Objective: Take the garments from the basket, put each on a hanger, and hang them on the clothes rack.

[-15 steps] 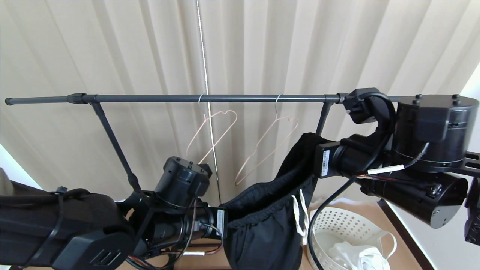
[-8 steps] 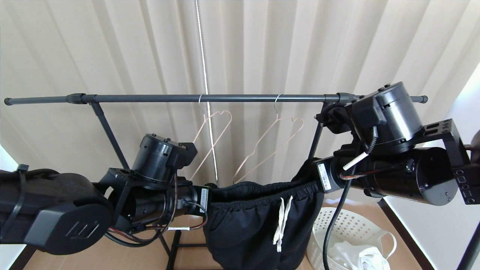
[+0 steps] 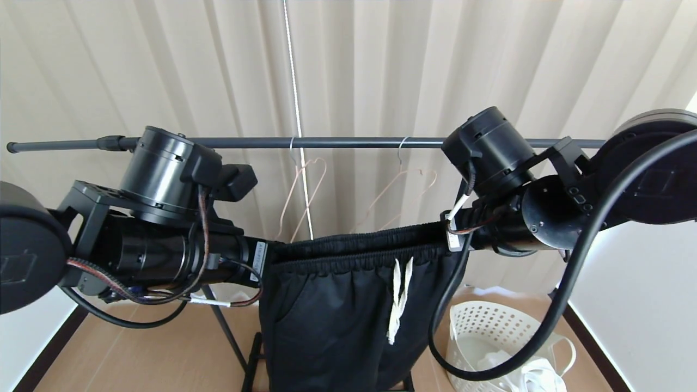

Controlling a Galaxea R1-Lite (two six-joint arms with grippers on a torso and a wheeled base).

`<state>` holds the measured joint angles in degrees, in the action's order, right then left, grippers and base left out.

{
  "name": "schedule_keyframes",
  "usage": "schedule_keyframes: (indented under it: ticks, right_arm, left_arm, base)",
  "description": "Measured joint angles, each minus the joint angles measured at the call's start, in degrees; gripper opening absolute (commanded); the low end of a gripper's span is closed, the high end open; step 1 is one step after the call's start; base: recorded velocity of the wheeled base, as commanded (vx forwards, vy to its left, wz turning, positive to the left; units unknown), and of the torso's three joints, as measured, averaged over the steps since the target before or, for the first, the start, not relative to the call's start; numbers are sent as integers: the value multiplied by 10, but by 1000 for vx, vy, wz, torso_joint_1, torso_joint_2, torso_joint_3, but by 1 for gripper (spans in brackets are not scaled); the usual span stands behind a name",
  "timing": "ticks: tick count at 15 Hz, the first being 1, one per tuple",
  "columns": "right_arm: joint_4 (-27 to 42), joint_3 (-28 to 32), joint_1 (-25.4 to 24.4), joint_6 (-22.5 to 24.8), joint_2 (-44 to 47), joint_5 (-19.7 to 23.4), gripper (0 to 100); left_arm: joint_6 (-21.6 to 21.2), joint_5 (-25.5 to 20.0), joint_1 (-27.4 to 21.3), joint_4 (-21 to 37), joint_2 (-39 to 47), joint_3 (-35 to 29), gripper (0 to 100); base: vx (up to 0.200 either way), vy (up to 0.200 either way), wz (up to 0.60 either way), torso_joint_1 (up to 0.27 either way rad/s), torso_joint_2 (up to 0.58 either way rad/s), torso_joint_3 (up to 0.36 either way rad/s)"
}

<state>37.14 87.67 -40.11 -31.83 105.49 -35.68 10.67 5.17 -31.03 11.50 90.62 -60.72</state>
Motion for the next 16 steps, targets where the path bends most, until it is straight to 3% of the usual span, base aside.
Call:
schedule_keyframes:
  ticks: [5,9,13,16]
  right_arm:
    - [4,-13,38,-6,-18,0,0]
    - [2,-84,55,0,-84,14,0]
    - [0,-115,57,14,-129,46,0]
    - [1,-127,37,11,-145,48,0]
  left_arm:
    - [-25,0,44,4,-46,32,0]
    - [-30,-1,24,4,-58,37,0]
    - [-40,-6,-15,3,-21,-23,0]
    - [-42,-10,-25,2,47,-122,0]
  base:
    - [0,0,0,0,0,0]
    - [0,0,0,0,0,0]
    - [0,0,0,0,0,0]
    - [0,0,0,0,0,0]
